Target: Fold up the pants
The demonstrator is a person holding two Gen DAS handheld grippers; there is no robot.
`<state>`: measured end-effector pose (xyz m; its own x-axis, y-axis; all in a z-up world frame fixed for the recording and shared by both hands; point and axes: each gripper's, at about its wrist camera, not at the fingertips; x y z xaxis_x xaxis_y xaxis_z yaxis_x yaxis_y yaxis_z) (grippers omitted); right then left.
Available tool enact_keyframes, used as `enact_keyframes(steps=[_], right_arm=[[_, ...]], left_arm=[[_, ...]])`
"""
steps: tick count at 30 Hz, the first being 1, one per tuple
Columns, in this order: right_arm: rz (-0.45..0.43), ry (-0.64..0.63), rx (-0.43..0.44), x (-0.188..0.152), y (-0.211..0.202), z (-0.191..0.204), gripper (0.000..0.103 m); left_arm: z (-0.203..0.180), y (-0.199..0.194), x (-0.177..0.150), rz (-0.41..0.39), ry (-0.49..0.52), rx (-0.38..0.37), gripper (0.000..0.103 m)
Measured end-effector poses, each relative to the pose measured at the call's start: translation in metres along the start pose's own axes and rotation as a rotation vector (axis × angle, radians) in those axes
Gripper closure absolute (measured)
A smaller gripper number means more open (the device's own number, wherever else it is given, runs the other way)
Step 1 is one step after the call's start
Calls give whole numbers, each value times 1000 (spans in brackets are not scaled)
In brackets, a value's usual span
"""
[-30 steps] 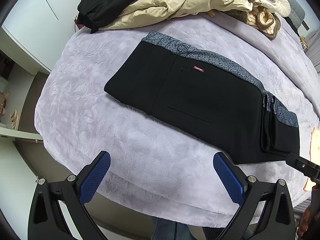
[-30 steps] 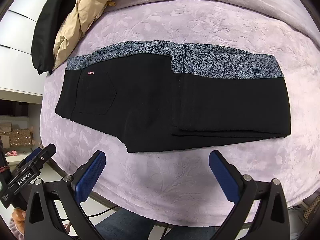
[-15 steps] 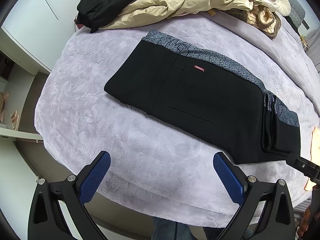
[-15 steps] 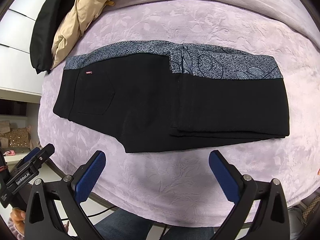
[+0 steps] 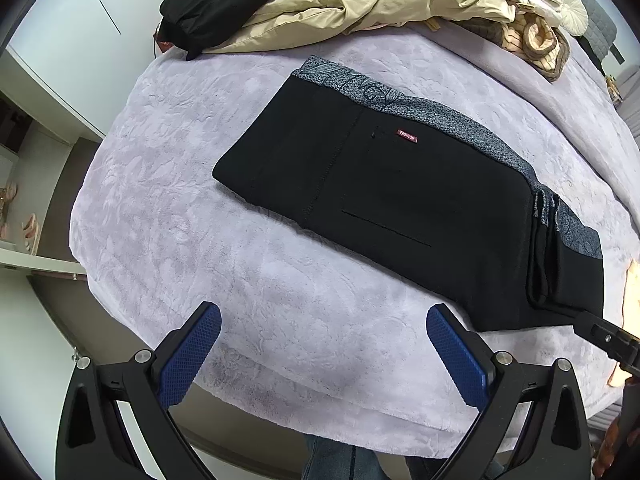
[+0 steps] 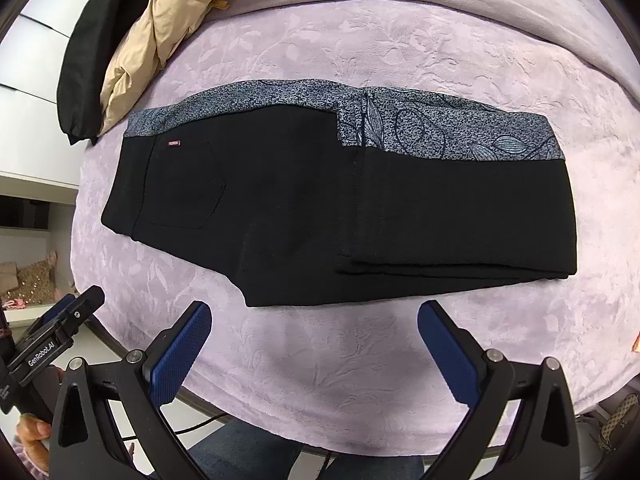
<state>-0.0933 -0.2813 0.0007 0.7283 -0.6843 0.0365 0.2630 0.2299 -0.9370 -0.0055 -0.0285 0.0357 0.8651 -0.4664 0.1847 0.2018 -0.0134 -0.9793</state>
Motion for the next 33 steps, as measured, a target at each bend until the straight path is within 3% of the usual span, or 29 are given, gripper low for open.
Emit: enact_keyframes(steps=[14, 22, 33], right_arm=[[7, -31, -54, 4, 12, 3, 0], [25, -47, -69, 5, 22, 11, 0], [25, -43, -100, 7, 27, 16, 0]], left_arm=[[28, 24, 16, -2, -61, -60, 0], [32, 36, 27, 7, -57, -21, 0], [39, 45, 34, 16, -63, -66, 0]])
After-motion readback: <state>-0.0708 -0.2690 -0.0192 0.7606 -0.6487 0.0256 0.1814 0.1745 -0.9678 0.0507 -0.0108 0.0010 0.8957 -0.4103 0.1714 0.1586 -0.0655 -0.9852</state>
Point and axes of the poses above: each gripper's, at about its wrist camera, not at the fingertips, and y roughly the way its jaws point, z to its left, x to its top, and after that the axes turned 6 degrees about x, right-handed
